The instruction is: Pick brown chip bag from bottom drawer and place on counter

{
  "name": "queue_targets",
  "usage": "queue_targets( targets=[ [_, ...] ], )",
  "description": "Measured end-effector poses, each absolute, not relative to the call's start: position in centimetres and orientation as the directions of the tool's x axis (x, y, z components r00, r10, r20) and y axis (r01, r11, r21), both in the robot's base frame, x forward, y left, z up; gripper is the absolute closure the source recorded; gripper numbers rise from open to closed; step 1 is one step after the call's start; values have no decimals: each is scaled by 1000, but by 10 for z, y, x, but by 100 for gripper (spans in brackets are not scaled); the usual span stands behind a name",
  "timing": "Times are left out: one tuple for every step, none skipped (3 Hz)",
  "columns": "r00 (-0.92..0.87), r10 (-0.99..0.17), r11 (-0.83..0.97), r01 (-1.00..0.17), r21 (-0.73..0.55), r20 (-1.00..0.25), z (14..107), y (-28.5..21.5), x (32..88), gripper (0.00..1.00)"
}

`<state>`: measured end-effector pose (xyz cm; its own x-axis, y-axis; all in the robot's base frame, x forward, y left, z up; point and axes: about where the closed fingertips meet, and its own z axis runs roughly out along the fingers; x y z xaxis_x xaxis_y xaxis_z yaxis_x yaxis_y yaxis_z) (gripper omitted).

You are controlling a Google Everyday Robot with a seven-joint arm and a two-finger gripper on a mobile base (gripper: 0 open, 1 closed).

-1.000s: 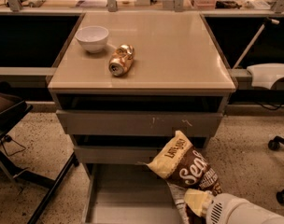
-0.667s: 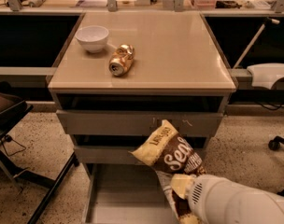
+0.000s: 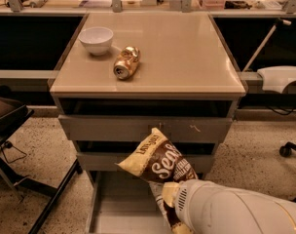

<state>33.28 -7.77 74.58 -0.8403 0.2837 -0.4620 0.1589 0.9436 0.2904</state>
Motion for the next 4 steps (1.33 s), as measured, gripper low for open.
queue_targets(
  targets=[
    [-846, 275, 946, 152, 287, -456, 750, -81, 341, 100],
    [-867, 252, 951, 138, 278, -429, 745, -68, 340, 100],
    [-867, 252, 951, 138, 278, -429, 745, -68, 340, 100],
    [-868, 252, 951, 141, 275, -428, 746, -70, 340, 100]
  ],
)
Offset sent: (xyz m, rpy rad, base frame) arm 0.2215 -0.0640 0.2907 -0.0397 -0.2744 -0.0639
